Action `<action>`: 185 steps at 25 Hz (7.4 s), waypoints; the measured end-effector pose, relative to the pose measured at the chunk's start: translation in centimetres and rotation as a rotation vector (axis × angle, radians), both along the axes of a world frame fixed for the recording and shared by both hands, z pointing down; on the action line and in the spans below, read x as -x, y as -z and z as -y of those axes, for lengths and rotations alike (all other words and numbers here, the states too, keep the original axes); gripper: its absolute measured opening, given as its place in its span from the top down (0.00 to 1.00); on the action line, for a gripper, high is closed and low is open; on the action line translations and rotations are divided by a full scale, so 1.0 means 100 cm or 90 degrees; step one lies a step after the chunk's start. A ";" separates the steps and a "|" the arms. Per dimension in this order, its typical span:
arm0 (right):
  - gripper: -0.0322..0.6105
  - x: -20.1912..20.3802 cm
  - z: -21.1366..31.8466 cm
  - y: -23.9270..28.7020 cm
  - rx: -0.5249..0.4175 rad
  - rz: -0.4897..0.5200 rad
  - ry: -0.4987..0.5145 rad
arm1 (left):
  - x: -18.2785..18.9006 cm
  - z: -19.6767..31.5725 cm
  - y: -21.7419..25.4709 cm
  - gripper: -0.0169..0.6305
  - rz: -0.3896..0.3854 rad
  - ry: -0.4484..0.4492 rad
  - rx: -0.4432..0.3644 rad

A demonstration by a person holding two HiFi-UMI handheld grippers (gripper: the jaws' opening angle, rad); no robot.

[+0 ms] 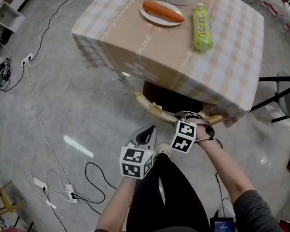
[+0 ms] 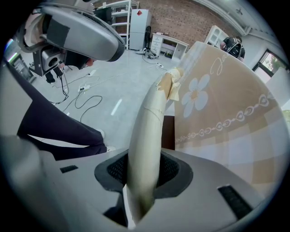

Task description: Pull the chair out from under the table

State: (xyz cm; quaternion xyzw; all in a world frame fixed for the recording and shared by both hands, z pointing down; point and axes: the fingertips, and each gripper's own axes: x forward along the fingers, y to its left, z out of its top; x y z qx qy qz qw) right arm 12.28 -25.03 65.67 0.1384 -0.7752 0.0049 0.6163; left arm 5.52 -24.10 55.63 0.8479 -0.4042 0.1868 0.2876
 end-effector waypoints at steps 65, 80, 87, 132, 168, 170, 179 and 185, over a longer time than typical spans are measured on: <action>0.77 0.014 -0.066 -0.006 -0.020 -0.048 0.005 | 0.076 -0.076 -0.016 0.96 -0.001 -0.081 0.015; 0.77 0.024 -0.088 -0.004 -0.019 -0.051 0.006 | 0.084 -0.100 -0.017 0.96 0.005 -0.094 0.018; 0.77 0.030 -0.096 -0.003 -0.018 -0.049 0.004 | 0.083 -0.102 -0.014 0.96 0.003 -0.100 0.014; 0.77 0.042 -0.156 -0.006 -0.020 -0.077 0.012 | 0.092 -0.173 -0.021 0.96 -0.011 -0.073 0.031; 0.77 0.050 -0.224 -0.009 -0.025 -0.091 0.036 | 0.081 -0.233 -0.015 0.96 -0.008 -0.060 0.015; 0.77 0.045 -0.231 -0.009 -0.026 -0.093 0.038 | 0.075 -0.241 -0.015 0.96 -0.007 -0.059 0.013; 0.77 0.057 -0.241 -0.008 -0.026 -0.097 0.049 | 0.083 -0.246 -0.013 0.96 -0.009 -0.048 0.010; 0.77 0.059 -0.248 -0.009 -0.028 -0.098 0.052 | 0.079 -0.252 -0.014 0.96 -0.009 -0.047 0.008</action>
